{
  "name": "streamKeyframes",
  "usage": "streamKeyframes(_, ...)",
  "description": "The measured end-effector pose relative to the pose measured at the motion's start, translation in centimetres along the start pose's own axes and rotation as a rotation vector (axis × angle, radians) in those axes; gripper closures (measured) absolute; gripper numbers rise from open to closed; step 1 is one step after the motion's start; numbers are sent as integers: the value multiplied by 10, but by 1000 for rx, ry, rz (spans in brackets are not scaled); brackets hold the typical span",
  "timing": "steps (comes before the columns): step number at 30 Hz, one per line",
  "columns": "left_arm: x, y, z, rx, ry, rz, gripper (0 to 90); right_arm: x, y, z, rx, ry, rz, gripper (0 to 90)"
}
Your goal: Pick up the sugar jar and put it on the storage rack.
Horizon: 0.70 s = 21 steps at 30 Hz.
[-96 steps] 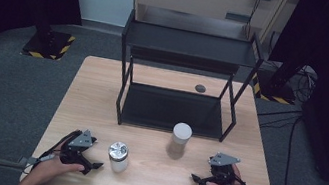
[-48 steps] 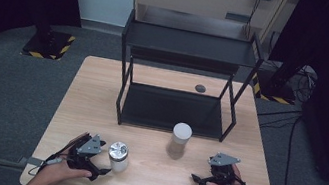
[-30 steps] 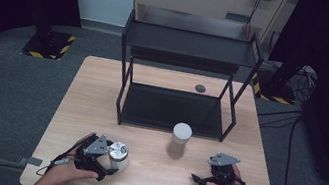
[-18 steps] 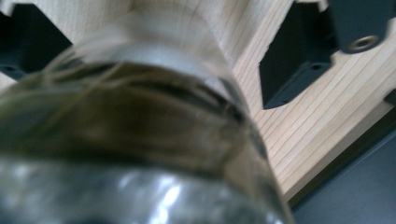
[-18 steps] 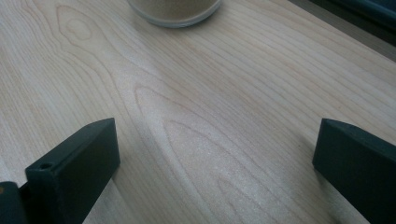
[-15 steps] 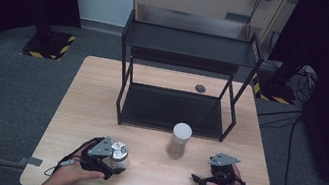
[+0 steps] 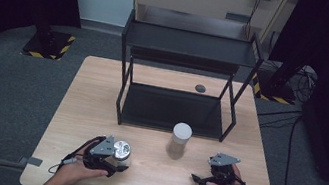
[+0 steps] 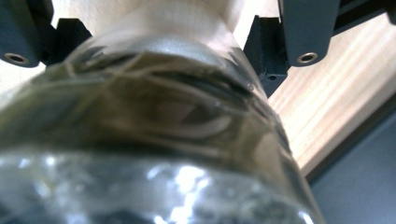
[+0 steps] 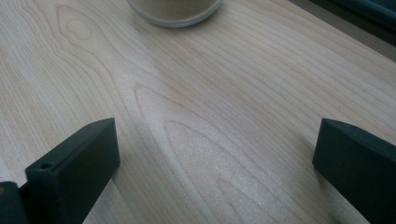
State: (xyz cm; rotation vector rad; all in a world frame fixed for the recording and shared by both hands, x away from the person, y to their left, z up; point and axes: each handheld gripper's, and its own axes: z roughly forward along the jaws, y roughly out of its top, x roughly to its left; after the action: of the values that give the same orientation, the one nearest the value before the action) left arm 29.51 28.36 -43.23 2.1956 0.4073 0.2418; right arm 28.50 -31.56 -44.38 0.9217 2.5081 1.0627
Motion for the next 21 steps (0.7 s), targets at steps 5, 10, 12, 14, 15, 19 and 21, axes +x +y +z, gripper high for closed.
streamKeyframes(5, 10, 16, 9, -17, 3, 20, 301, 0, 0, 0, 0, 0, 0, 10)
streamKeyframes(10, 21, 31, 17, -29, 7, 26, 301, 0, 0, 0, 0, 0, 0, 10)
streamKeyframes(12, 25, 38, 19, -21, 12, 37, 301, 0, 0, 0, 0, -1, 0, 10)
streamKeyframes(14, 29, 43, 21, -19, 12, 41, 301, 0, 0, 0, 0, -1, 0, 10)
streamKeyframes(15, 31, 45, 21, -19, 13, 41, 301, 0, 0, 0, 0, -1, 0, 10)
streamKeyframes(19, 38, 52, 24, -21, 16, 39, 301, 0, 0, 0, 0, -1, 0, 10)
streamKeyframes(21, 40, 54, 25, -27, 18, 36, 301, 0, 0, 0, 0, -1, 1, 10)
